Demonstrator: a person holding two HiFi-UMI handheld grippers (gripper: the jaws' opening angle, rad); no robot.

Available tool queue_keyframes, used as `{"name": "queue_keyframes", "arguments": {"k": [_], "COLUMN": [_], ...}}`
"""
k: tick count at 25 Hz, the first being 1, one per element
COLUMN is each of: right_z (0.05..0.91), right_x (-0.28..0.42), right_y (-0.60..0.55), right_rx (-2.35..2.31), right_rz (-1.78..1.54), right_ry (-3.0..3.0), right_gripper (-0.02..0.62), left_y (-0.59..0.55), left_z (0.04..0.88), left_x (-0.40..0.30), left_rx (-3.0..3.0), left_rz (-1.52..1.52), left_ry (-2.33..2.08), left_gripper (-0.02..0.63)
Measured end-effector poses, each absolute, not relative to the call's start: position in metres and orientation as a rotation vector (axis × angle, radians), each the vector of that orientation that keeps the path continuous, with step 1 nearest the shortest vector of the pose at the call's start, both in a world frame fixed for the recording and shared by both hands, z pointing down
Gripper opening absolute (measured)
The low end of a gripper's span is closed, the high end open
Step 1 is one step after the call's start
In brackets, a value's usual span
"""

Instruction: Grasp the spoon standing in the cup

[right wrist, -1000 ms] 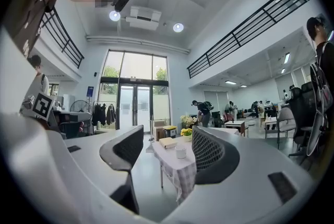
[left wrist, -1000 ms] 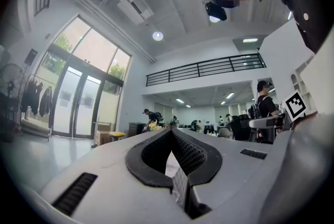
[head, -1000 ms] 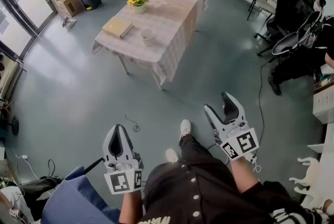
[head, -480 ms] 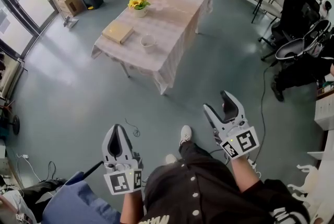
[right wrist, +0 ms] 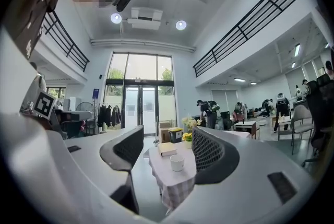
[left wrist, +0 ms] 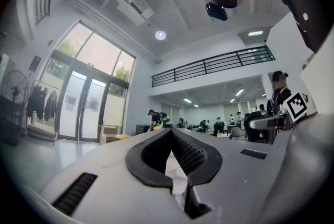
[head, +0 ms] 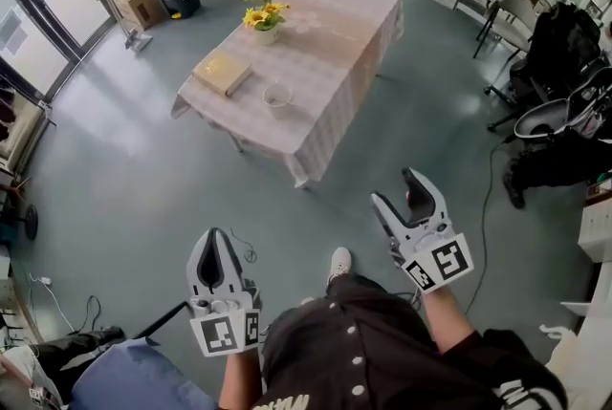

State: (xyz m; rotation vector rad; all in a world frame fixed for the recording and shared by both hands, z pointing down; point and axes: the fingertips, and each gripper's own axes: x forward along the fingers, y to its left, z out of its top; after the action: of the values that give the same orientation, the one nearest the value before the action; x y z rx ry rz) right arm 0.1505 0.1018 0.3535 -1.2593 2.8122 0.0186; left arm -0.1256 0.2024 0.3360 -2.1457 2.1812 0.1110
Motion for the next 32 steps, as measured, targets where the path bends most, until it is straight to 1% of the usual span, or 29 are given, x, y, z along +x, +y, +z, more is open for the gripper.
{"name": "queue_keyframes", "arguments": {"k": [13,26,32], "right_z": [0.354,0.374,0.373], "right_x": [0.164,0.151,0.139], "right_y": [0.008,-0.030,-0.055], "right_rx": [-1.161,-1.113,-1.153], "right_rz": [0.005,0.001,0.019], "right_ry": [2.838,2.908,2.894], "right_gripper": [0.270,0.270,0.270], "left_y": [0.122,0.099,0.066], "left_z": [0.331,0.343,0.343], "left_x": [-0.102,-0.113,-0.128], "left_rx": [-2.078,-2.028,-2.047], "left_rz": [0.100,0.054,0.080], "left_ry": [2.240,2.327,2.302], "left_gripper": [0.017,0.017,0.017]}}
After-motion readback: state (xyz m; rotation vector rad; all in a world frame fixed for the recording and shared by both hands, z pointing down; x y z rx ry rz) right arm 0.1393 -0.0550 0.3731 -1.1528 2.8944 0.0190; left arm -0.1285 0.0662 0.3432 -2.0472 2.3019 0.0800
